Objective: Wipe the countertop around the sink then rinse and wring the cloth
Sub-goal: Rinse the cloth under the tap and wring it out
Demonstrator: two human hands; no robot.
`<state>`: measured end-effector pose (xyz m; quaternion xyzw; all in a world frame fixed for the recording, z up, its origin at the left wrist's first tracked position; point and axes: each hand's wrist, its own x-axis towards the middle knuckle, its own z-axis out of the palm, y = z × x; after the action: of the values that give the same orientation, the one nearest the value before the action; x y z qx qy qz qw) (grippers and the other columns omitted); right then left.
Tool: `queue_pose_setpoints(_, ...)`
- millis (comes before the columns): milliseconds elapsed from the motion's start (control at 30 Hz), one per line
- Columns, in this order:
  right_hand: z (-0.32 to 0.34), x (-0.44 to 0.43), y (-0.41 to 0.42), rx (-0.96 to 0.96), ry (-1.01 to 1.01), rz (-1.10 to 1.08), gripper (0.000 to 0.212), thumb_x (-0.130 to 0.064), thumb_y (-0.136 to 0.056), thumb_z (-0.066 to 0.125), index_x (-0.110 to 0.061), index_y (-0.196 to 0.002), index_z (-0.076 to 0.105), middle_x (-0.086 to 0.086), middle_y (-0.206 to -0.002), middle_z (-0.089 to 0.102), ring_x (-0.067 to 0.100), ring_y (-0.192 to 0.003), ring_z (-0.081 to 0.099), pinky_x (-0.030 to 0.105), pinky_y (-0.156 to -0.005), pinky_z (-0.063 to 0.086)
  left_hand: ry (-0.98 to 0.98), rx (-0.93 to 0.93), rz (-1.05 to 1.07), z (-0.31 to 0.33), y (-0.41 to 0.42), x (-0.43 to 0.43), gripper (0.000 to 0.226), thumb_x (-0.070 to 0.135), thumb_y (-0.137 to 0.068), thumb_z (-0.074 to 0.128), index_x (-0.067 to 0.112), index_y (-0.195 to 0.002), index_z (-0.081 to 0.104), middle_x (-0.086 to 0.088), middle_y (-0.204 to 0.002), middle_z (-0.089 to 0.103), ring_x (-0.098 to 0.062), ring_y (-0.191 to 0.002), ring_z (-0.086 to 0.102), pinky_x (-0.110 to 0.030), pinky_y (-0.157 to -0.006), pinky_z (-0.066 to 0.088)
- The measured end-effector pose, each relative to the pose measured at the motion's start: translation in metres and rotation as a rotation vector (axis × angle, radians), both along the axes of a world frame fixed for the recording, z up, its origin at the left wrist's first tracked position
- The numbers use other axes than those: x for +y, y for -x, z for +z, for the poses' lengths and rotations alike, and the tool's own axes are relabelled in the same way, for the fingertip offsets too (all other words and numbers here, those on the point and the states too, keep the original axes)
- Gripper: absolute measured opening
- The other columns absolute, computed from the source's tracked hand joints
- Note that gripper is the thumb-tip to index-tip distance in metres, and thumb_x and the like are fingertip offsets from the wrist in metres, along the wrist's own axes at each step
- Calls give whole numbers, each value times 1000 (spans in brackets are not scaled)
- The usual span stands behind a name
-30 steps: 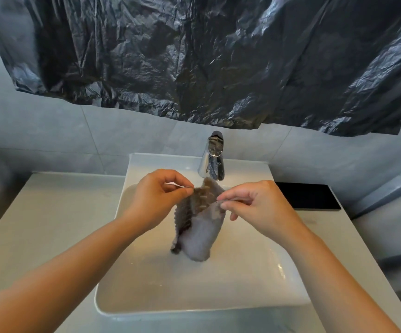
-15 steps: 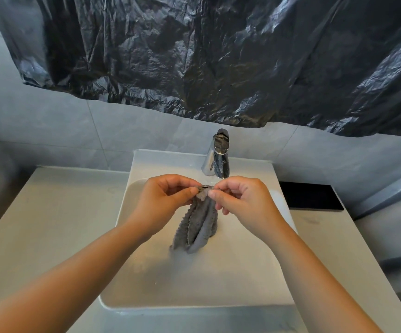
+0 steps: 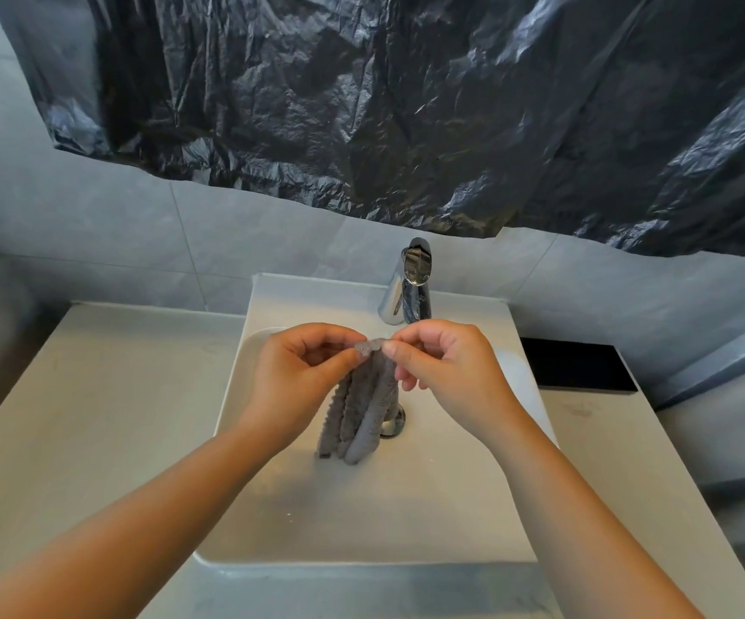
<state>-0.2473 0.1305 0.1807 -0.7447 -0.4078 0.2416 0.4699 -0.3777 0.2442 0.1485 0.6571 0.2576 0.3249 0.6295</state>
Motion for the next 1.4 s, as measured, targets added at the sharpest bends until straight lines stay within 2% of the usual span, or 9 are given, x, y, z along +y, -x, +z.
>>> queue_pose_setpoints(233,7,-17,-18,-492,437,129,7,-41,-83,67,-34,-81,67,-10,-63,59,6,-62,53,29,-57,42,-55,-167,-111,33,10,17,9,13,-71,71,21,-72,76,4,-74,73,-9,-71,65,-19,-68,53)
queue_pose_setpoints(333,9,-24,-20,-537,361,117,8,-34,-84,66,-30,-77,68,-13,-72,61,4,-72,56,31,-64,48,-43,-188,-125,43,10,30,11,13,-72,69,22,-72,75,6,-74,72,-7,-70,63,-18,-69,52)
queue_pose_setpoints(400,8,-25,-17,-458,228,123,3,-31,-82,69,-33,-83,67,-17,-86,62,1,-86,57,26,-69,50,-43,-160,-140,45,11,36,10,13,-74,72,22,-73,75,6,-73,71,-7,-69,62,-19,-67,52)
queue_pose_setpoints(633,-14,0,4,-216,104,85,46,-32,-81,73,-40,-122,51,-22,-121,53,-3,-112,49,19,-79,51,-38,-153,-156,49,20,41,13,12,-73,68,23,-73,75,3,-73,71,-11,-71,64,-23,-69,54)
queue_pose_setpoints(767,-15,20,0,142,104,117,62,-36,-83,69,-38,-139,40,-12,-133,51,3,-117,53,22,-89,49,-13,-164,-179,56,27,48,12,10,-74,67,19,-75,75,-5,-78,71,-22,-77,65,-35,-77,56)
queue_pose_setpoints(900,-20,36,-2,518,156,188,58,-48,-82,60,-20,-132,53,1,-119,67,12,-115,60,36,-102,42,5,-161,-202,62,29,51,9,12,-74,72,20,-76,75,-2,-77,72,-18,-75,67,-28,-71,56)
queue_pose_setpoints(1067,-11,34,-4,792,-118,-43,17,-11,-92,58,-9,-107,65,8,-101,70,22,-97,65,35,-88,52,15,-127,-122,62,31,55,11,0,-81,62,8,-81,68,3,-68,70,-11,-66,66,-22,-66,56)
queue_pose_setpoints(1233,22,23,-2,370,-285,-109,13,-4,-89,60,-17,-88,61,4,-86,64,17,-83,61,36,-79,54,7,-113,75,48,33,66,15,-2,-85,62,11,-79,66,9,-64,68,-4,-62,62,-20,-68,57)
queue_pose_setpoints(1400,38,26,1,121,-318,-62,27,-2,-83,67,-22,-100,64,8,-82,58,10,-73,57,20,-67,50,-86,-66,121,35,23,63,19,5,-93,53,20,-83,57,-3,-73,64,-20,-77,64,-33,-78,57)
